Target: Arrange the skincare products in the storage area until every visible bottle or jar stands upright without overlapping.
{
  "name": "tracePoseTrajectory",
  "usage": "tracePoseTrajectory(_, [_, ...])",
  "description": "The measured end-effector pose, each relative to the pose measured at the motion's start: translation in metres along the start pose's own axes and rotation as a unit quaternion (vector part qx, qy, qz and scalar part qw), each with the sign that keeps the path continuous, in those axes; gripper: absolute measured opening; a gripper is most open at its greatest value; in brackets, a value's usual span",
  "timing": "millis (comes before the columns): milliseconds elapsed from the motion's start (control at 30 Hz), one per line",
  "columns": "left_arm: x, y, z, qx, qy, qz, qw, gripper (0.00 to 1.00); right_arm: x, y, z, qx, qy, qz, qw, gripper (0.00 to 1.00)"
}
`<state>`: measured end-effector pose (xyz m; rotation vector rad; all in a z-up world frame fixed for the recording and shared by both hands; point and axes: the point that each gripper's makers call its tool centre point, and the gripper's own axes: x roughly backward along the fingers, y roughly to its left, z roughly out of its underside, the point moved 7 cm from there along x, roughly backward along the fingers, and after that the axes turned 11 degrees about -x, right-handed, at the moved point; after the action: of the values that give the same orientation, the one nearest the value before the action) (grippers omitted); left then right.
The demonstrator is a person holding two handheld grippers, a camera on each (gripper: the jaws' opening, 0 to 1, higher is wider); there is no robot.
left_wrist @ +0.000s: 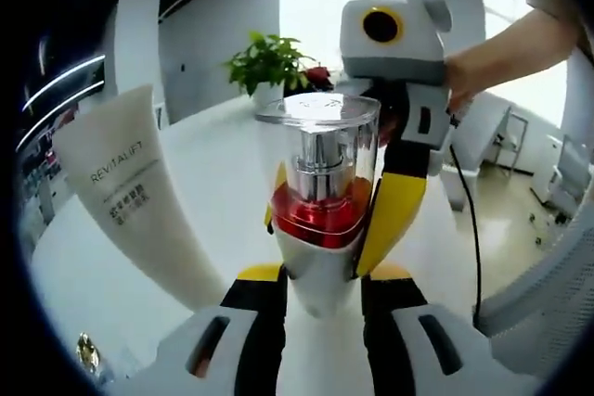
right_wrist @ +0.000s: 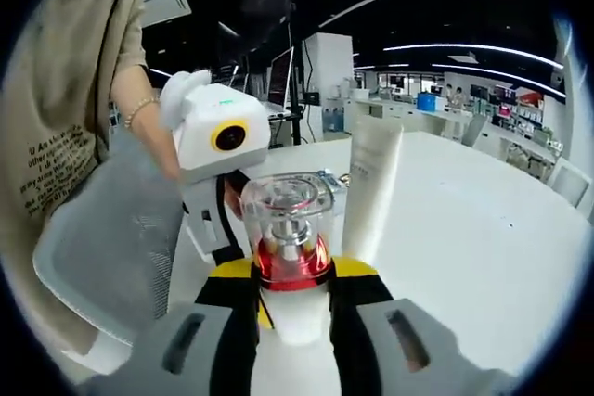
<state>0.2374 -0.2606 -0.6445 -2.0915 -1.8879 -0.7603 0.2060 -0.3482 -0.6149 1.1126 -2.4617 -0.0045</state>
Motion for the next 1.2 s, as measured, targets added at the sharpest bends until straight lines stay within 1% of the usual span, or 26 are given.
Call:
tracePoseTrajectory(100, [-0.001,0.004,-0.001,0.006,0.001,-0.017,0.9998,0.28,0.000,-0.008,-0.001,0.009,0.002,-0.015,0.9998,0.27])
tracePoseTrajectory(233, [0.003,0.010,0.002,0.029,-0.003,-0.028,0.9992,0.31,-0.002,-0.019,-0.005,0.021,0.008,-0.028,0.9993,0.27])
tracePoseTrajectory(300, [0.006,0.011,0.006,0.035,0.001,-0.028,0.9990,0.32,-0.003,-0.024,-0.005,0.021,0.005,-0.030,0.9993,0.27])
tracePoseTrajectory(400, [0.012,0.009,0.012,0.048,0.008,-0.023,0.9986,0.28,-0.005,-0.030,-0.006,0.019,-0.006,-0.026,0.9995,0.27])
tracePoseTrajectory(600, [0.028,-0.001,0.023,0.081,0.015,-0.002,0.9966,0.33,-0.011,-0.045,-0.009,0.016,-0.021,-0.018,0.9995,0.27])
tracePoseTrajectory(733, [0.037,-0.004,0.028,0.093,0.019,0.005,0.9955,0.33,-0.014,-0.053,-0.011,0.014,-0.029,-0.018,0.9993,0.27])
tracePoseTrajectory(967, [0.048,-0.003,0.034,0.109,0.026,-0.006,0.9937,0.33,-0.017,-0.065,-0.015,0.015,-0.032,-0.022,0.9991,0.27])
tracePoseTrajectory(1200, [0.054,-0.004,0.038,0.119,0.031,-0.014,0.9924,0.33,-0.017,-0.069,-0.017,0.010,-0.032,-0.027,0.9991,0.28])
